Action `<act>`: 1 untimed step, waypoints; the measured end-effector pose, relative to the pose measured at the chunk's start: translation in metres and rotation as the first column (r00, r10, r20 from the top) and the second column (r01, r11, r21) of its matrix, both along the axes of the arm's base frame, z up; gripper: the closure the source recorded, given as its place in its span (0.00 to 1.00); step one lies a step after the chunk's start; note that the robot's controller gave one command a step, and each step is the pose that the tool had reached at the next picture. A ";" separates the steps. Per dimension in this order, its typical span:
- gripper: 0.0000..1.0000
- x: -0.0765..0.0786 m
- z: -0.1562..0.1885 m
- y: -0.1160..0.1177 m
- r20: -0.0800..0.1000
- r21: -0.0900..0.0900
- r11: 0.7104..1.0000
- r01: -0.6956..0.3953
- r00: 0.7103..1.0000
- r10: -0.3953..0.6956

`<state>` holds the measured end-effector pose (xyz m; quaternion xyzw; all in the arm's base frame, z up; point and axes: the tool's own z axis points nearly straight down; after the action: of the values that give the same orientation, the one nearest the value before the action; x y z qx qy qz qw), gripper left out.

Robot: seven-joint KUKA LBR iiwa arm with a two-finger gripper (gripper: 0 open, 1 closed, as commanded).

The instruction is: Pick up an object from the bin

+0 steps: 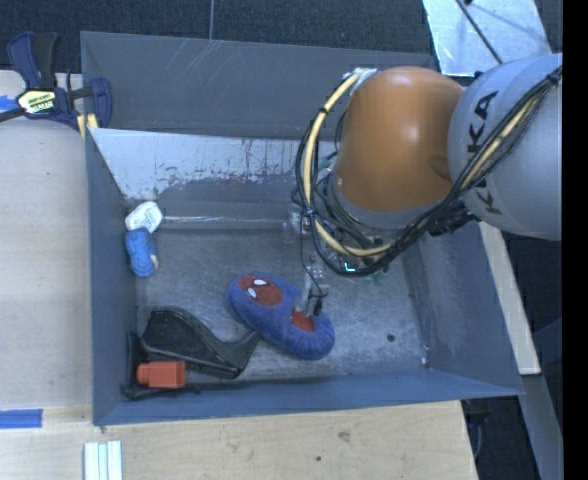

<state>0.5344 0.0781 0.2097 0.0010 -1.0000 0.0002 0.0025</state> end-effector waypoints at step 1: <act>0.00 -0.032 -0.059 -0.006 0.000 -0.001 0.995 0.102 0.995 -0.102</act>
Offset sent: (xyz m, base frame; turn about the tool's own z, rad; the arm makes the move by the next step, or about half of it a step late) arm -0.0310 -0.0052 -0.0557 0.1022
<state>0.5019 0.0719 0.1510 -0.0502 -0.9987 0.0005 0.0026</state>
